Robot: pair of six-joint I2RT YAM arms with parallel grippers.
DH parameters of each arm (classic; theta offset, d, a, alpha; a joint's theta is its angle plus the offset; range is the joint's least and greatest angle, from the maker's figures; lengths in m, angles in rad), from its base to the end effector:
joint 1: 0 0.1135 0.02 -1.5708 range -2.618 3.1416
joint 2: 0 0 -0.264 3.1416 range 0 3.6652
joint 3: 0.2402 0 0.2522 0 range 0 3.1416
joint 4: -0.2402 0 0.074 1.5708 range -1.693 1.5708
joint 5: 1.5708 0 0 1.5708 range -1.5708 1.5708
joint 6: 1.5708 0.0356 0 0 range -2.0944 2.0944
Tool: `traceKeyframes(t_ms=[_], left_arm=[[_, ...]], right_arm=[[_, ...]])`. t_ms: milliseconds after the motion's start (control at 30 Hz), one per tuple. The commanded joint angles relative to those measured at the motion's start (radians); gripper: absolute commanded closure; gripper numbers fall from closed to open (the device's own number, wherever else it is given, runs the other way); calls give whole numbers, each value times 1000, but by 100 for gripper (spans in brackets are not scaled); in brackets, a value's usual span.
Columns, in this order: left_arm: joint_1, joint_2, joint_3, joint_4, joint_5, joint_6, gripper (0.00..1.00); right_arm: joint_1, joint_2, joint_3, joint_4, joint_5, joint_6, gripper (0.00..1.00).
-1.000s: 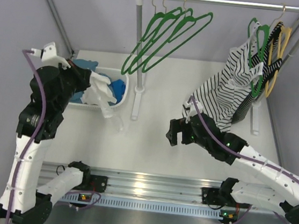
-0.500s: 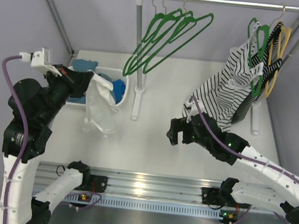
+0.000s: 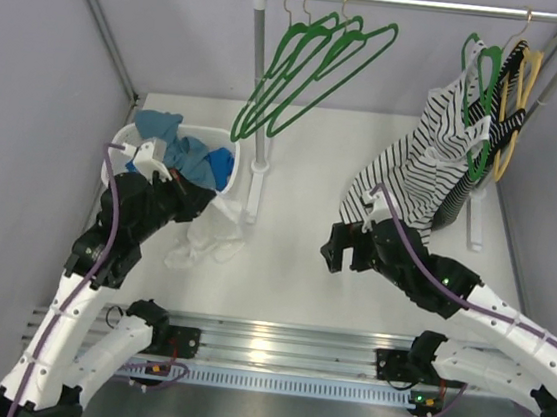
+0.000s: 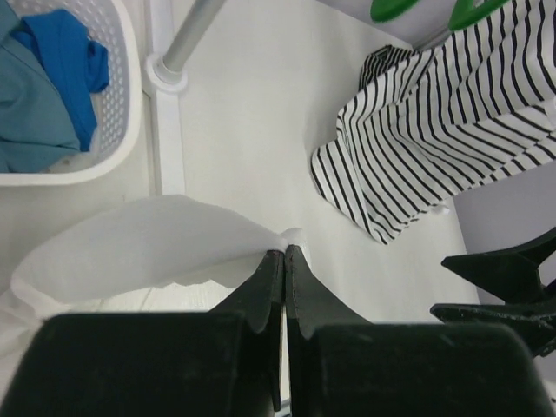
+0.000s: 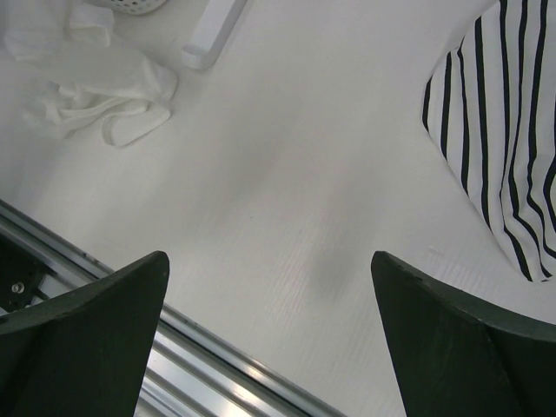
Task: Place the tank top on the hanger
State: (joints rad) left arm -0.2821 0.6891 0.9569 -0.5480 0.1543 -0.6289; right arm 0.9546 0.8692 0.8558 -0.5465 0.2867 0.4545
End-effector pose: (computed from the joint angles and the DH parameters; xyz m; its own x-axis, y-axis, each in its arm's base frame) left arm 0.1344 -0.0446 0.3738 -0.4601 -0.4718 -0.7521 0.1809 0.7795 -0.5997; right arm 0.1163 0.1468 0.3144 -0.5586 -0.0602 -0.8272 -0.4441 0.8640 0.2370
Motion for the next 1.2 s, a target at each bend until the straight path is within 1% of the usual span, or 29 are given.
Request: traceKeyframes(t_ms=[0,33,67,100,133,167,200,267,300,333,367,400,500,667,833,867,933,967,1100,1167], left_arm=[[-124,-14,-58,166,-97,-63,100],[-167,-11,-72,187,-198,-66,100],[-211,4,-82,201,-240,-74,100],[-304,19,-99,215,-281,-74,100],[-351,33,-104,227,-333,-75,100],[-395,52,-107,259,-416,-77,100],[-475,93,-113,278,-456,-72,100],[-543,171,-110,333,-527,-68,100],[-593,200,-98,350,-539,-68,100],[-618,231,-89,370,-547,-66,100],[-641,294,-63,385,-570,-55,100],[-691,326,-44,410,-585,-49,100],[-759,447,34,445,-622,-20,100],[-772,591,146,500,-613,14,100],[-772,682,259,513,-599,60,100],[-773,717,290,490,-616,64,100],[-770,751,302,487,-665,75,100],[-764,788,313,464,-670,71,100],[-741,874,339,410,-674,43,94],[-714,915,351,393,-682,22,93]], right_arm=[[9,-29,-8,5,29,16,0],[9,-33,-11,6,32,19,0],[9,-36,-12,7,32,21,0],[9,-41,-18,8,31,24,1],[9,-47,-23,8,31,26,0],[7,-55,-26,7,32,27,0],[9,-61,-35,7,34,32,0],[9,-82,-43,-3,48,36,0],[9,-93,-43,-9,55,41,0],[9,-111,-44,-16,68,41,0],[9,-122,-47,-30,74,44,0],[9,-143,-46,-39,84,46,0],[9,-171,-37,-72,123,46,0],[9,-222,-26,-102,146,47,0],[9,-234,-20,-125,163,44,0],[7,-236,-21,-128,164,44,0],[9,-234,-27,-125,163,44,0],[9,-231,-32,-122,161,47,0],[9,-199,-64,-99,129,47,0],[9,-187,-81,-83,114,49,0]])
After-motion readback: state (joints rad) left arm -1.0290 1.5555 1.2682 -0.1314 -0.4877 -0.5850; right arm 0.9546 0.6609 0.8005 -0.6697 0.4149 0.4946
